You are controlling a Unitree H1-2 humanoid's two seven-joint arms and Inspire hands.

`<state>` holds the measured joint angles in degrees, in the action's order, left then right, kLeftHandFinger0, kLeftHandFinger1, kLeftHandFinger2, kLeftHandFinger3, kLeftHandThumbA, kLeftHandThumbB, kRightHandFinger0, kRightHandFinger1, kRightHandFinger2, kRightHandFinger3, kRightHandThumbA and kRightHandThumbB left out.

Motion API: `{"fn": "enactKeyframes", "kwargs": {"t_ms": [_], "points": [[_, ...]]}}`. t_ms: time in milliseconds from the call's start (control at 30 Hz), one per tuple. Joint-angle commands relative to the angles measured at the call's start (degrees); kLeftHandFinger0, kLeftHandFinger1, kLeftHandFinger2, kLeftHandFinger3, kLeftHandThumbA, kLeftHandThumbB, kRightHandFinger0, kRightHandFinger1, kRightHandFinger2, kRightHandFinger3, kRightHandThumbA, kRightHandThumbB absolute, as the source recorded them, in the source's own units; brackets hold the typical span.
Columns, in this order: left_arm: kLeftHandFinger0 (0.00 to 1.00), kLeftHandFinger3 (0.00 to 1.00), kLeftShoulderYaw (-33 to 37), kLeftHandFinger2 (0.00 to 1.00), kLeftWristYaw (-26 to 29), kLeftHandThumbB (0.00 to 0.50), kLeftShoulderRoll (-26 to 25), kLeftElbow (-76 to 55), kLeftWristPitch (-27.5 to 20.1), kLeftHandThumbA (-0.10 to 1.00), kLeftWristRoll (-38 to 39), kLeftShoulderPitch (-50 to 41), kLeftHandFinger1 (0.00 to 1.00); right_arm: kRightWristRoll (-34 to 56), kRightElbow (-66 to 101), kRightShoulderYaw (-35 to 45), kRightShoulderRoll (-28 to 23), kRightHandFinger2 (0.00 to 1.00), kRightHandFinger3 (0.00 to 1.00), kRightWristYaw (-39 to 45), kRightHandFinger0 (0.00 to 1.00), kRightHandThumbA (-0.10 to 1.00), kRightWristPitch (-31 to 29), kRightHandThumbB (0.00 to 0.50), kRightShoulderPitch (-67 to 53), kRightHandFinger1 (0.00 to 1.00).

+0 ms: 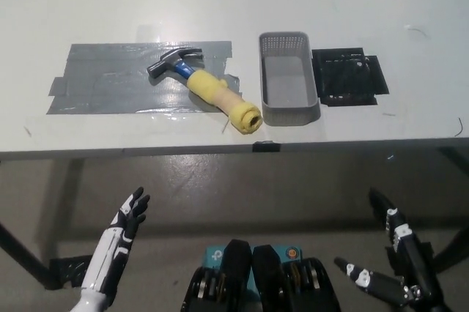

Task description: The robot picks the hammer placed on top of the gray container with right hand and places it on the grey area of the desk

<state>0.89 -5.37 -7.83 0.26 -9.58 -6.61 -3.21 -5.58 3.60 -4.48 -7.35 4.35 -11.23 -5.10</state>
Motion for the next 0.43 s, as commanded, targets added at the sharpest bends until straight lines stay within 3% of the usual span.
{"fn": "enactKeyframes", "kwargs": {"t_ms": [0, 400], "points": [[1.00, 1.00, -0.5, 1.00, 1.2, 0.232, 0.2, -2.2, -2.2, 1.00, 0.5, 0.2, 1.00, -1.7, 0.5, -0.4, 0.3, 1.00, 1.00, -0.8, 1.00, 0.82, -3.8, 0.214, 0.1, 1.00], [1.00, 1.00, -0.8, 1.00, 1.0, 0.204, 0.4, -1.9, -2.0, 1.00, 0.2, 0.2, 1.00, -2.4, 0.6, -0.7, 0.1, 1.00, 1.00, -0.3, 1.00, 0.82, -3.3, 0.197, 0.1, 1.00]]}}
